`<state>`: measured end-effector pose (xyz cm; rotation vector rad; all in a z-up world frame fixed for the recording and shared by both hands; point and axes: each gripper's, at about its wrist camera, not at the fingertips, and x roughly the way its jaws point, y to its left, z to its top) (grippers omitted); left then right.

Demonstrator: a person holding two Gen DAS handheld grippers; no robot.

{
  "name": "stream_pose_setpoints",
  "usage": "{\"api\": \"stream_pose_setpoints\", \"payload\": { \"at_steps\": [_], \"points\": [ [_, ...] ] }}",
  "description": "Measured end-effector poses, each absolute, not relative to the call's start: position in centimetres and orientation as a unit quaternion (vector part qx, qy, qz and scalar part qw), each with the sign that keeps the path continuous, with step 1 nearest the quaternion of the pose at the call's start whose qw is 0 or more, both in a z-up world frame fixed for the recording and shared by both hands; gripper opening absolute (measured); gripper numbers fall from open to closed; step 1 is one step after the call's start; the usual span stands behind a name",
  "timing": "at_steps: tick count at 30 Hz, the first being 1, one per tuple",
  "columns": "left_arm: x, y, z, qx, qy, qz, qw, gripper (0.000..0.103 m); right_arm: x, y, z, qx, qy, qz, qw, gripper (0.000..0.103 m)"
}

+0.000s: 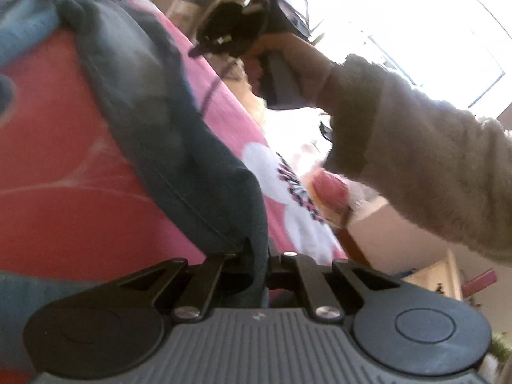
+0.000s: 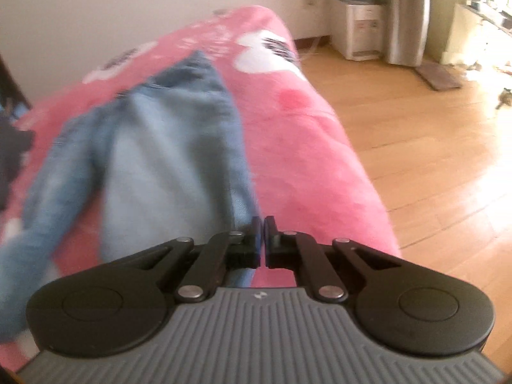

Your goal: Fold clothes

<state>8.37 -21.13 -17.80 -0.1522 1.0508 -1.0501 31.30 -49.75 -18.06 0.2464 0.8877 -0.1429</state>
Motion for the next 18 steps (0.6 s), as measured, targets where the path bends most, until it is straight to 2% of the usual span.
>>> {"api": "stream_pose_setpoints", "payload": {
  "at_steps": [3,5,6,7,10,11,12,14,18],
  "points": [
    [7.9,-22.9,-17.8,-0.038,0.476,-0.494,0.726,0.009,31.3,-51.2,-18.2,0.135,0.415,-0.081,0.896,0.0],
    [7.9,-23.4,-18.3,-0.027,0.488,-0.499,0.716,0.026,31.2,-51.7,-18.0,0.142,0.407,-0.073,0.899,0.0],
    [7.9,-23.6,-18.4,-0.025,0.492,-0.502,0.711,0.04,31.5,-51.9,-17.9,0.144,0.408,-0.066,0.899,0.002],
    [7.9,-23.3,-18.3,-0.029,0.491,-0.506,0.708,0.049,31.8,-52.0,-17.8,0.145,0.411,-0.058,0.898,0.003],
    [9.0,-21.2,-17.3,-0.055,0.477,-0.508,0.715,0.068,32.9,-51.9,-17.0,0.146,0.402,-0.032,0.903,0.005],
    [9.5,-20.1,-16.8,-0.071,0.471,-0.505,0.72,0.071,33.3,-51.8,-16.7,0.147,0.399,-0.023,0.905,0.015],
    [10.1,-19.0,-16.4,-0.086,0.464,-0.501,0.726,0.077,33.7,-51.8,-16.4,0.147,0.395,-0.014,0.907,0.029],
    [11.2,-16.7,-15.6,-0.116,0.45,-0.493,0.735,0.082,35.1,-51.7,-16.0,0.15,0.388,0.001,0.909,0.046],
    [15.8,-13.3,-15.6,-0.191,0.439,-0.42,0.771,0.081,38.4,-51.8,-16.3,0.164,0.392,0.023,0.905,0.052]
  ]
}}
